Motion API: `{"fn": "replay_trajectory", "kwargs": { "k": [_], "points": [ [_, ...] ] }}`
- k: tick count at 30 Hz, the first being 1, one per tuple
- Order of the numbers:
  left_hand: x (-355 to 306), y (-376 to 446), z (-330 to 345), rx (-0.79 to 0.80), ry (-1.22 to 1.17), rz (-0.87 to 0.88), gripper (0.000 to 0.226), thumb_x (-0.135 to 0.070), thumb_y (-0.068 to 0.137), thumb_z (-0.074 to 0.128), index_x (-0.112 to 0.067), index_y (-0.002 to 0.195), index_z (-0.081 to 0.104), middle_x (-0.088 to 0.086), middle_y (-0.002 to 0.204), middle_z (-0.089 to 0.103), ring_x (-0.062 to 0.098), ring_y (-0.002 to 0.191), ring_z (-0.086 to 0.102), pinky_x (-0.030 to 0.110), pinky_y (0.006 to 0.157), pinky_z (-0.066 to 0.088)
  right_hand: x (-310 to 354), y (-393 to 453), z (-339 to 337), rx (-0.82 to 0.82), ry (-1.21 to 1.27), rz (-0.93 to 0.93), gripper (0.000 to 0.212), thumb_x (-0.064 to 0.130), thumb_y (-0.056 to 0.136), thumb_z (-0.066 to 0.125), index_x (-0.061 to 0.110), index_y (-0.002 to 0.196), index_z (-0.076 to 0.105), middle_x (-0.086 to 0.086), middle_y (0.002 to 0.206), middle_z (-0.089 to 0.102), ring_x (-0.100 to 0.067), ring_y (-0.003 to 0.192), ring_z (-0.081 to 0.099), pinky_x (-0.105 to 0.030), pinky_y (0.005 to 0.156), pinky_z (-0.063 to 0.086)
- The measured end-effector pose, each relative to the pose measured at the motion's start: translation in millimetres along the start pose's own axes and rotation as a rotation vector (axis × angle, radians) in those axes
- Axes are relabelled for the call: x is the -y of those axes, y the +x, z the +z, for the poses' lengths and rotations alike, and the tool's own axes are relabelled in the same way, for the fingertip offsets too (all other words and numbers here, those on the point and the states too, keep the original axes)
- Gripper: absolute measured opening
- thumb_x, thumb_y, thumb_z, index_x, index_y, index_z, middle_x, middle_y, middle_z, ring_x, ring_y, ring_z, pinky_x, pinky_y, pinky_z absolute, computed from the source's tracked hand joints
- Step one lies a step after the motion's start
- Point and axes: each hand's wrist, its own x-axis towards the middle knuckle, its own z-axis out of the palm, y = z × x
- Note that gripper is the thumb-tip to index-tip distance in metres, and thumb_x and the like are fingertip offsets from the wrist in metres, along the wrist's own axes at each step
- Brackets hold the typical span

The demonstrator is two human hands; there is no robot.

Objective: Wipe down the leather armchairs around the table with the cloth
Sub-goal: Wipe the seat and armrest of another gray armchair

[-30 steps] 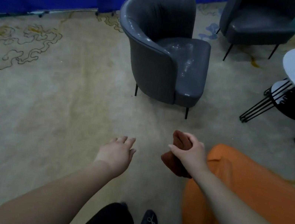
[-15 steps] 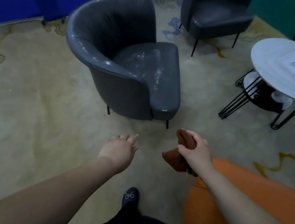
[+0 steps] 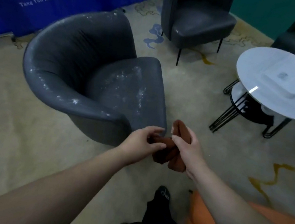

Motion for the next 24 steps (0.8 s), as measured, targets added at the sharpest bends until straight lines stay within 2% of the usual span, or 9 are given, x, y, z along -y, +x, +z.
{"fn": "replay_trajectory", "kwargs": {
  "k": [4,7,9,11,15,17,19,22,24],
  "points": [
    [-34,55,2,-0.179,-0.079,-0.037,0.017,-0.020,0.082,0.074,-0.028,0.096,0.070,-0.013,0.092,0.069,0.000,0.087,0.064,0.022,0.080,0.054,31,66,3,-0.042,0.149,0.066,0.042,0.022,0.084,0.068,0.026,0.125,0.058,-0.002,0.112,0.069,-0.017,0.096,0.069,-0.036,0.084,0.056],
    [-51,86,4,-0.248,-0.160,-0.071,0.018,-0.017,0.084,0.072,-0.023,0.101,0.072,-0.010,0.094,0.071,0.000,0.088,0.065,0.025,0.084,0.054,51,103,12,0.031,0.236,0.141,0.046,0.036,0.083,0.072,0.025,0.125,0.055,-0.003,0.115,0.067,-0.022,0.103,0.066,-0.042,0.092,0.054],
    [-57,100,3,-0.158,-0.220,-0.063,0.022,-0.013,0.087,0.066,-0.019,0.106,0.072,-0.005,0.097,0.073,0.005,0.091,0.067,0.030,0.087,0.054,61,121,20,0.124,0.256,0.155,0.050,0.038,0.074,0.079,0.030,0.117,0.055,0.001,0.117,0.066,-0.014,0.103,0.066,-0.034,0.085,0.055],
    [-58,112,-3,-0.022,-0.289,-0.077,0.029,-0.007,0.088,0.059,-0.017,0.112,0.071,-0.001,0.097,0.074,0.011,0.090,0.068,0.030,0.081,0.055,67,142,24,0.191,0.268,0.163,0.047,0.020,0.077,0.079,0.028,0.115,0.054,-0.001,0.120,0.065,-0.014,0.105,0.064,-0.030,0.084,0.055],
    [-40,141,-32,0.054,-0.359,-0.169,0.032,-0.004,0.088,0.054,-0.020,0.107,0.074,-0.011,0.087,0.072,-0.003,0.070,0.062,0.012,0.058,0.046,75,184,27,0.222,0.118,0.170,0.051,-0.001,0.085,0.065,0.024,0.127,0.052,-0.007,0.122,0.065,-0.024,0.111,0.063,-0.045,0.101,0.048],
    [-23,161,-47,-0.002,-0.263,-0.184,0.029,-0.009,0.089,0.054,-0.024,0.103,0.075,-0.015,0.096,0.072,-0.005,0.087,0.063,0.014,0.078,0.048,78,205,30,0.217,0.010,0.131,0.051,0.000,0.085,0.065,0.019,0.131,0.054,-0.005,0.118,0.067,-0.021,0.107,0.065,-0.044,0.101,0.049],
    [-3,183,-58,-0.071,-0.036,-0.225,0.027,-0.017,0.090,0.054,-0.027,0.108,0.072,-0.016,0.108,0.069,-0.001,0.104,0.060,0.018,0.097,0.043,83,223,33,0.225,-0.129,0.066,0.046,0.007,0.086,0.067,0.023,0.128,0.057,0.002,0.114,0.069,-0.008,0.101,0.066,-0.029,0.095,0.051],
    [23,215,-78,-0.091,0.300,-0.288,0.034,-0.032,0.091,0.052,-0.032,0.123,0.063,-0.012,0.123,0.064,0.010,0.116,0.056,0.021,0.098,0.040,90,255,34,0.234,-0.345,-0.077,0.041,0.014,0.086,0.069,0.033,0.120,0.058,0.006,0.108,0.069,0.015,0.083,0.061,-0.002,0.071,0.044],
    [35,234,-88,-0.018,0.455,-0.306,0.044,-0.037,0.092,0.049,-0.032,0.136,0.051,-0.004,0.137,0.054,0.019,0.126,0.047,0.028,0.103,0.037,95,274,33,0.234,-0.479,-0.133,0.040,0.017,0.085,0.070,0.031,0.121,0.060,-0.002,0.112,0.066,0.007,0.089,0.062,-0.006,0.079,0.046]
  ]
}}
